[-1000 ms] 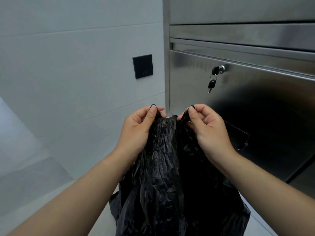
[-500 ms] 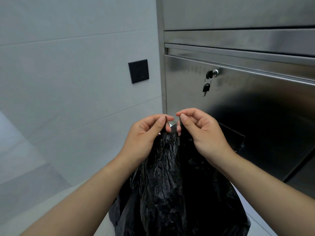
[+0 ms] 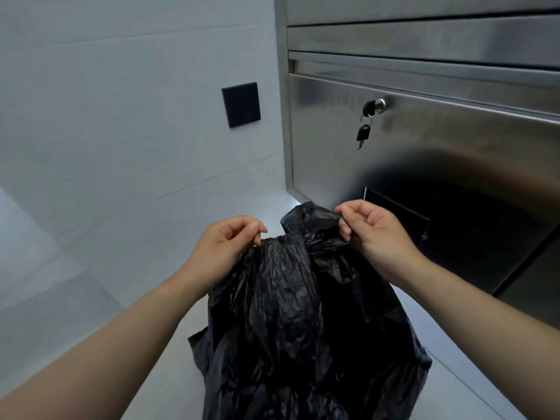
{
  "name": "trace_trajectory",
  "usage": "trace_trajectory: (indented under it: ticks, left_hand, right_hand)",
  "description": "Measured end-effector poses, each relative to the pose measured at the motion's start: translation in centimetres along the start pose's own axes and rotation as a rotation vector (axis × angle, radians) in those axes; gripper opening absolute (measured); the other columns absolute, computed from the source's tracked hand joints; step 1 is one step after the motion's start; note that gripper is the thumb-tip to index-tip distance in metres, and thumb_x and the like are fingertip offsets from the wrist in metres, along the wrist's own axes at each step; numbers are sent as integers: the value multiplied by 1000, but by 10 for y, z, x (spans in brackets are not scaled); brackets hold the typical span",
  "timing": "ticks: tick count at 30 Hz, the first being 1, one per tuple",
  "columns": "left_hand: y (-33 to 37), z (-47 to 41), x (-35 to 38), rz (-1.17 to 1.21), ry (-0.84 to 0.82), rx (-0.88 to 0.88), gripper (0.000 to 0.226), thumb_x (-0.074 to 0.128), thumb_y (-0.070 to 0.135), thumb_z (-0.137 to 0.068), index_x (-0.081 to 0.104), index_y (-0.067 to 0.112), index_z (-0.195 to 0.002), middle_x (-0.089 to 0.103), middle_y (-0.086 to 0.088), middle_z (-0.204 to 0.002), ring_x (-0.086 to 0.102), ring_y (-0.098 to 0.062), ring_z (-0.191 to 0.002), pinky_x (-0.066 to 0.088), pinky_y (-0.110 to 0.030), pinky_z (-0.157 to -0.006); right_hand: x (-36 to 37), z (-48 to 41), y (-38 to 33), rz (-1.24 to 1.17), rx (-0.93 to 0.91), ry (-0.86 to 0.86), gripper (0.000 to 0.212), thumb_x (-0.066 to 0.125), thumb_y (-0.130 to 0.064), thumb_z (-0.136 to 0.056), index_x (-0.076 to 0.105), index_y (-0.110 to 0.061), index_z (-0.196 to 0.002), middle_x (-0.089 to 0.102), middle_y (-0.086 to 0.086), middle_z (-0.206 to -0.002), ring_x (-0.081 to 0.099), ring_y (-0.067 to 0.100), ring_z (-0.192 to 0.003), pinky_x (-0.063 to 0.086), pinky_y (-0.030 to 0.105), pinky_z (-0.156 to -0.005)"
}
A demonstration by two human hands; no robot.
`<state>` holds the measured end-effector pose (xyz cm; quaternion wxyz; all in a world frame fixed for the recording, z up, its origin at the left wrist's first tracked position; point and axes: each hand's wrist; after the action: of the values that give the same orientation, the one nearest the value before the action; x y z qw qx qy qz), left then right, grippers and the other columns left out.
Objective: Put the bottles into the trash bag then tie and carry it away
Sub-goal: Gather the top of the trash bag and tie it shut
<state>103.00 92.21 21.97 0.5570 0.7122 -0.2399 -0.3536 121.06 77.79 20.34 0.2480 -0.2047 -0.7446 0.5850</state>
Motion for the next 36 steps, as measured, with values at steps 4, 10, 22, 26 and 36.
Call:
trace_trajectory:
  ticks: [4,10,22,26,36]
  left_hand:
    - [24,-6,21,78,32,147,27,46,18,-96,67,21,-78,70,11,-79,63,-2,-81,50,-17,-87]
    - [37,-12,34,195,29,218,29,44,17,-96,62,24,-74,56,11,-58,51,-4,-62,46,-35,-83]
    - [-23,10,2,-143,-131,-9,27,48,13,-95,63,17,-74,52,11,-53,42,-4,-53,34,-17,-56]
    - [-9,6,0,-60,-110,46,28,45,13,-96,61,17,-74,50,12,-54,42,0,-51,34,-10,-53]
    - [2,-1,31,-25,-43,247,24,43,18,-97,58,22,-78,56,8,-68,54,-3,-69,42,-11,-72]
  right_hand:
    - [16,-5,-26,-137,-76,29,18,43,-13,-96,56,-15,-84,50,-7,-51,50,10,-55,44,18,-60]
    - [44,5,-37,-149,-119,-95,18,40,-10,-97,52,-11,-84,42,-4,-51,34,3,-39,37,16,-45]
    - [2,13,6,218,71,-205,18,43,-7,-96,54,-9,-81,36,5,-54,29,4,-40,26,13,-39]
    - [-1,13,4,248,18,-175,18,41,-7,-96,54,-10,-83,37,2,-54,29,5,-43,25,13,-41]
    - [26,13,-3,59,-59,-188,23,42,4,-93,53,-2,-113,58,2,-66,52,4,-57,44,14,-66]
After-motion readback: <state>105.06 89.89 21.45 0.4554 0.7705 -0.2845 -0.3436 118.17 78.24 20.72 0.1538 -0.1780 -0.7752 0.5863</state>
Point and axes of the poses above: each hand's wrist, its own z-axis away from the middle knuckle, its own x-axis out of the palm, y = z × x
